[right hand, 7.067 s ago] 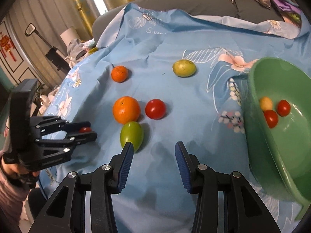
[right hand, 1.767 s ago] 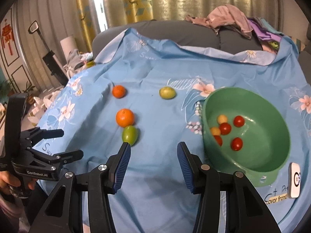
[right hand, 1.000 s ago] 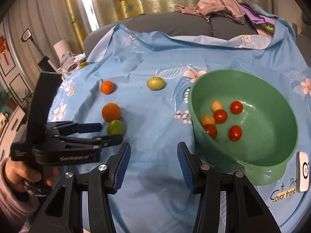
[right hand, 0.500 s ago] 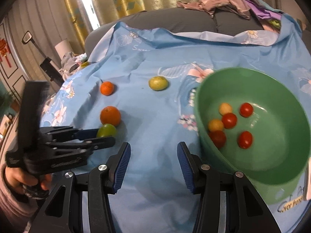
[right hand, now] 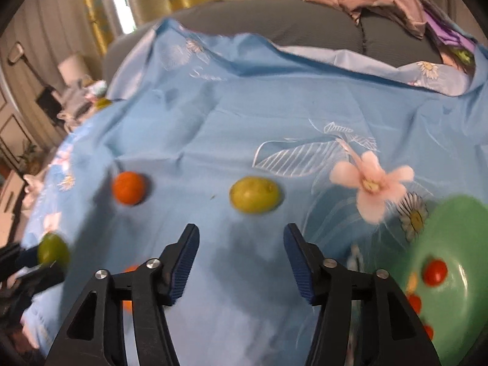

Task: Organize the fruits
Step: 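Grasp a green fruit with the left tool while the right tool grasps a yellow fruit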

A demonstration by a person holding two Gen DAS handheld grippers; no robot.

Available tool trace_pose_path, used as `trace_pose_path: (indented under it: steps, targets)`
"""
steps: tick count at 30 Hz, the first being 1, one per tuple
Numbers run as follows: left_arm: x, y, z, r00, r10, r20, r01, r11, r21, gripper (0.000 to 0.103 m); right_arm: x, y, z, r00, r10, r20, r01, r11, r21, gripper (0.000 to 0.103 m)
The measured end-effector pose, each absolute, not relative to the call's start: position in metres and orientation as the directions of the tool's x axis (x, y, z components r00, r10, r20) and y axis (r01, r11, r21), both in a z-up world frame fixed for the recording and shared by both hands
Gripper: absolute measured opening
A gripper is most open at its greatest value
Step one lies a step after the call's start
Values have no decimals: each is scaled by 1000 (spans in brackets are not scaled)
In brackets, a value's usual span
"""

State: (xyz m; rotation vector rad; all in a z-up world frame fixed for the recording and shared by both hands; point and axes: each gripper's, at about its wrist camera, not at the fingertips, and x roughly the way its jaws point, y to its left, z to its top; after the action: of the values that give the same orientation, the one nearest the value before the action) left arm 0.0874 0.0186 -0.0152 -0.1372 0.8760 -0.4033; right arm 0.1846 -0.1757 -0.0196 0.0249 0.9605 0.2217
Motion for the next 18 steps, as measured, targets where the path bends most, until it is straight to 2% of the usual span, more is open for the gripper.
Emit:
trace_pose_path:
  steps: [8,12,14,18]
  targets:
    - [100,25,-23,555,-429,-712,295,902,-314,33,229,-161,-45,498,88,-863,-161,987,7,59]
    - [102,25,-25,552,-431,-714,299,901,-314,33,238,-162,-52,483,86,-872,-155,988,12,59]
    - [102,24,-24,552,-430,-714,302,902,-310,33,238,-163,-51,488,84,-869,-149,989,12,48]
    - [100,22,-23,553,-429,-714,308,902,-304,33,230,-163,-47,486,126,-865,-161,986,52,48]
